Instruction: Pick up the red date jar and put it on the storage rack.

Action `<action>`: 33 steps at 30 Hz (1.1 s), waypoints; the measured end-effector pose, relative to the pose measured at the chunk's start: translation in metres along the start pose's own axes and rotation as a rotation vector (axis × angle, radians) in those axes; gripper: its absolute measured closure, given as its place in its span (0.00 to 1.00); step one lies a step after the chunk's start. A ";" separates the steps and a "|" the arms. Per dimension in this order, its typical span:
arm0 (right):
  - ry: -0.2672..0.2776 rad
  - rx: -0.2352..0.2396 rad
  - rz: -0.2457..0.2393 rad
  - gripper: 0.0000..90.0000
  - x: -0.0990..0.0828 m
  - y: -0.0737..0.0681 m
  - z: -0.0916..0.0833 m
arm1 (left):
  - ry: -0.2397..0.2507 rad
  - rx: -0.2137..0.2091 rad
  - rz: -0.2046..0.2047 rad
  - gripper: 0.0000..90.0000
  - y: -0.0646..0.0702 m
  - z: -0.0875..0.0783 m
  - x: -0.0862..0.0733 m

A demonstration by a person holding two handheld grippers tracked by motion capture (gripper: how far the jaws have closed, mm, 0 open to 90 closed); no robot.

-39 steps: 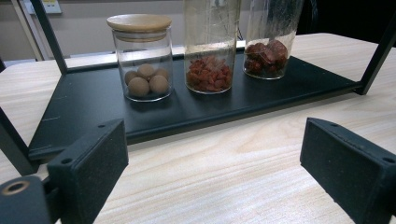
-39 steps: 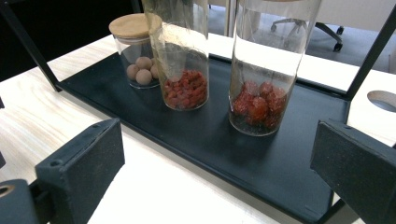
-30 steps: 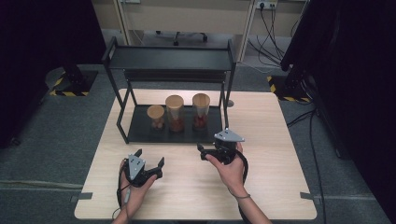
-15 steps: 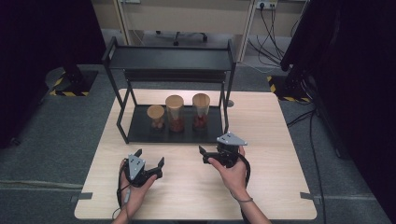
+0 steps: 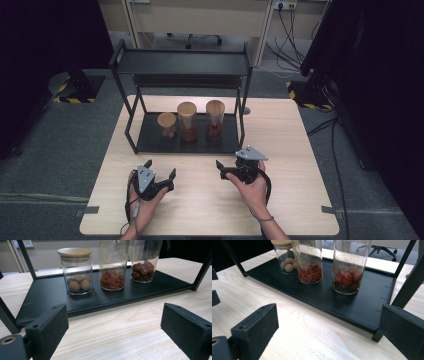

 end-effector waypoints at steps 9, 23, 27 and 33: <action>0.000 0.000 0.002 0.03 -0.008 0.001 -0.006 | -0.001 0.001 0.000 0.08 0.000 0.000 0.000; -0.009 -0.008 0.007 0.03 -0.018 0.005 -0.013 | 0.000 0.003 -0.002 0.08 0.000 0.000 0.000; -0.014 -0.009 0.009 0.03 -0.022 0.007 -0.015 | -0.001 0.003 -0.003 0.08 0.000 0.000 0.000; -0.023 -0.011 0.014 0.03 -0.028 0.008 -0.017 | -0.001 0.004 -0.004 0.08 0.000 0.000 0.000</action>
Point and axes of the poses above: each handheld gripper's, and its own axes: z roughly forward along the jaws, x roughly out of its top, y roughly to its right, the point moved 4 cm from there along z, roughly forward along the jaws, and after that the axes turned 10 degrees about -z, right-handed, at the moved point
